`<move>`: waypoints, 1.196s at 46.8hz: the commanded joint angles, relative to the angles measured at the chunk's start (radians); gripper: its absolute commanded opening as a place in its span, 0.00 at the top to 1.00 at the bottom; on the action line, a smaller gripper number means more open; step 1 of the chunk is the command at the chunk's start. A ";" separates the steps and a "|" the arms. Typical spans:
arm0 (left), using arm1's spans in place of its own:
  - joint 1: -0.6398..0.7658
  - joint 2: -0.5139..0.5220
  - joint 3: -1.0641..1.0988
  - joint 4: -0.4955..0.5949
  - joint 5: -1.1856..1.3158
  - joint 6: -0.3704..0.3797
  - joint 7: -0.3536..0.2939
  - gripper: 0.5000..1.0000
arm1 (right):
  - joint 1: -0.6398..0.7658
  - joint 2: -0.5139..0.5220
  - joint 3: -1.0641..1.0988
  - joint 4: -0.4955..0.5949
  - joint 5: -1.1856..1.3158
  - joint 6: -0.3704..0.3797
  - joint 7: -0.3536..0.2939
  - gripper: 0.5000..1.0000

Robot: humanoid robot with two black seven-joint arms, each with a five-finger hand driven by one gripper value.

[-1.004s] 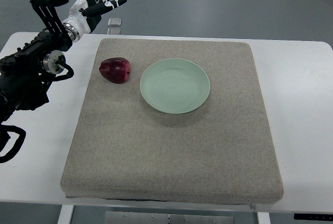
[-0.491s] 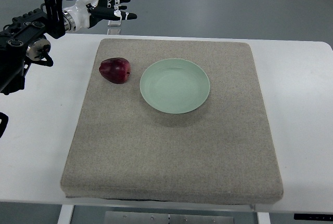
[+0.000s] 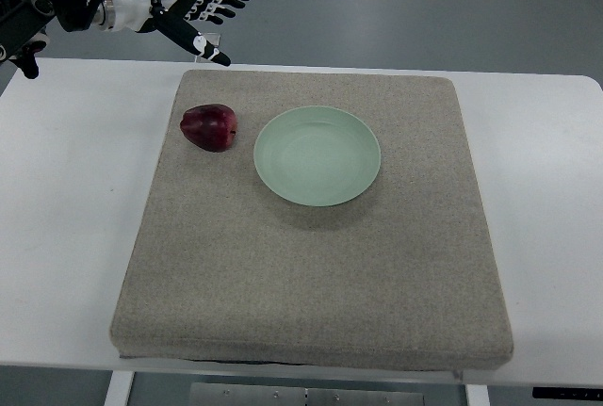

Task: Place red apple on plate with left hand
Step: 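Swing the left hand over and lower it toward the red apple, then close the left hand fingers around the red apple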

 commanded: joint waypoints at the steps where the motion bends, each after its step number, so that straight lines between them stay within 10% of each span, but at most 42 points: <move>1: -0.003 -0.002 0.003 -0.015 0.071 0.000 0.000 0.02 | 0.000 0.000 0.000 0.000 0.000 0.000 0.000 0.14; 56: 0.037 -0.014 0.130 -0.162 0.504 0.160 -0.002 0.02 | 0.000 0.000 0.000 -0.001 0.000 0.000 0.000 0.14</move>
